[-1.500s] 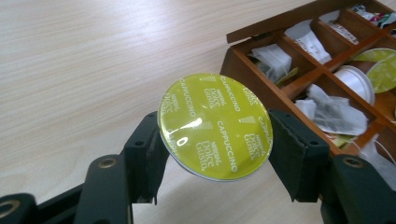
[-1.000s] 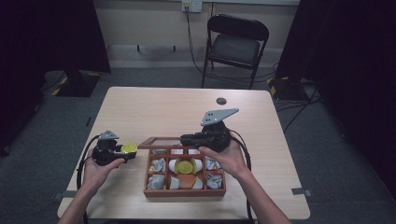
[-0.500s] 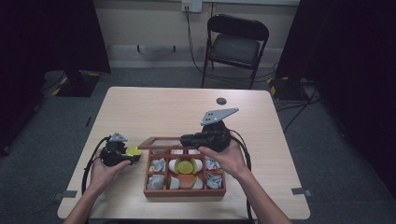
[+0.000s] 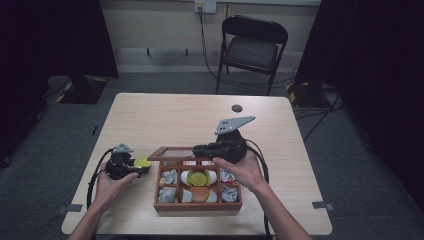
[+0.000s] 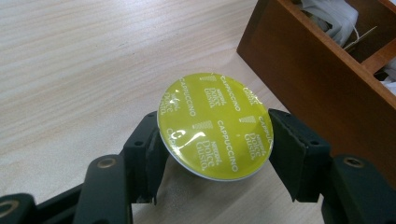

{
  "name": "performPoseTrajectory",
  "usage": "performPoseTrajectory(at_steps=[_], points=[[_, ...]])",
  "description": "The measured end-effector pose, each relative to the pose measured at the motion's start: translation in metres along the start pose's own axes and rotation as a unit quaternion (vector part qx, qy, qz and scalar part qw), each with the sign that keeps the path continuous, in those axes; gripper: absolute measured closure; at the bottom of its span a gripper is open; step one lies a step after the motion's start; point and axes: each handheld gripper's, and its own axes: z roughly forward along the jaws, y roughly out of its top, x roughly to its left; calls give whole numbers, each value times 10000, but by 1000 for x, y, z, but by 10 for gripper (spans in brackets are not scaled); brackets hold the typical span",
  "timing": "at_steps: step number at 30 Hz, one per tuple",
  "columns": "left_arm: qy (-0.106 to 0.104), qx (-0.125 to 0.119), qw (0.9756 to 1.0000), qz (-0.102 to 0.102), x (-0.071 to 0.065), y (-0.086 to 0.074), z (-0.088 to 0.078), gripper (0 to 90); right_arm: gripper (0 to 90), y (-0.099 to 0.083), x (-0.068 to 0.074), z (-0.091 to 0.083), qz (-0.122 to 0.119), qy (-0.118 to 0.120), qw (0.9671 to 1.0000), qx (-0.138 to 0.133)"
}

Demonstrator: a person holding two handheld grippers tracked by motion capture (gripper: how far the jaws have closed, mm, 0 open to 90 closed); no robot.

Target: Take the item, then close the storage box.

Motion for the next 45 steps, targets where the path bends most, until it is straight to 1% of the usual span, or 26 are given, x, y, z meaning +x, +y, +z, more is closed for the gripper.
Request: performPoseTrajectory(at_steps=[1,3,4,6,9,10,12,13,15,16,18,19,21,22,23,25,26,28,31,32,33,34,35,36,39,45], points=[[0,2,10000,-3,0,0,0,389,826,0,0,0,-3,-1,10000,0],[-19,4,10000,-4,0,0,0,332,826,0,0,0,-3,-1,10000,-2],[31,-10,10000,-26,0,0,-1,311,826,0,0,0,-2,-3,10000,-6],[27,-62,10000,-30,0,0,-4,259,826,0,0,0,-4,-1,10000,-5],[9,-75,10000,-30,3,-3,-10,224,826,0,0,0,-5,-1,10000,-8],[38,-60,10000,-15,3,-5,-14,215,826,0,0,0,-6,-2,10000,-10],[41,-79,9999,-68,3,-9,-18,214,826,0,0,0,-19,-2,10000,-5],[23,-58,10000,-50,3,-11,-21,212,826,0,0,0,-21,-1,10000,-9],[104,-134,9998,50,-1,-16,-28,211,825,-1,0,0,-22,-8,10000,-10],[65,-153,9999,37,-3,-19,-32,211,825,-1,0,0,-23,-7,10000,-11],[50,-142,9998,-88,-5,-25,-37,213,825,0,0,0,-4,-11,10000,-14],[31,-154,9998,-109,-6,-28,-37,213,825,1,-1,0,-3,-17,10000,-14],[43,-67,9999,-111,-6,-33,-37,213,825,1,-1,1,3,-6,10000,-10],[69,-64,9999,-124,-6,-36,-36,214,825,0,-1,1,5,-2,10000,-13],[57,27,9999,-157,-4,-40,-34,218,825,0,0,1,4,-4,10000,-14],[61,119,9997,-212,-3,-44,-33,220,826,-1,0,1,4,0,10000,-11],[61,153,9997,-200,-3,-46,-32,221,826,-1,0,1,8,-4,10000,-19],[127,138,9997,-124,-4,-48,-34,236,826,-2,0,2,-5,-11,10000,-34],[199,65,9997,-98,-4,-50,-34,236,826,-3,1,3,12,-15,10000,-20],[248,49,9997,-20,-6,-51,-33,233,826,-5,1,3,7,-7,10000,-31],[323,65,9994,102,-7,-51,-32,225,826,-6,2,3,13,0,10000,-42],[370,58,9992,137,-8,-51,-31,221,826,-7,3,4,17,-2,10000,-43],[428,86,9988,223,-10,-51,-30,220,825,-8,3,4,9,-1,10000,-38],[461,87,9986,250,-10,-51,-30,219,825,-9,4,4,21,8,10000,-39],[494,67,9984,275,-10,-52,-30,216,824,-11,5,5,29,0,10000,-38],[544,31,9982,252,-8,-52,-29,216,824,-14,6,6,40,-18,10000,-61]])
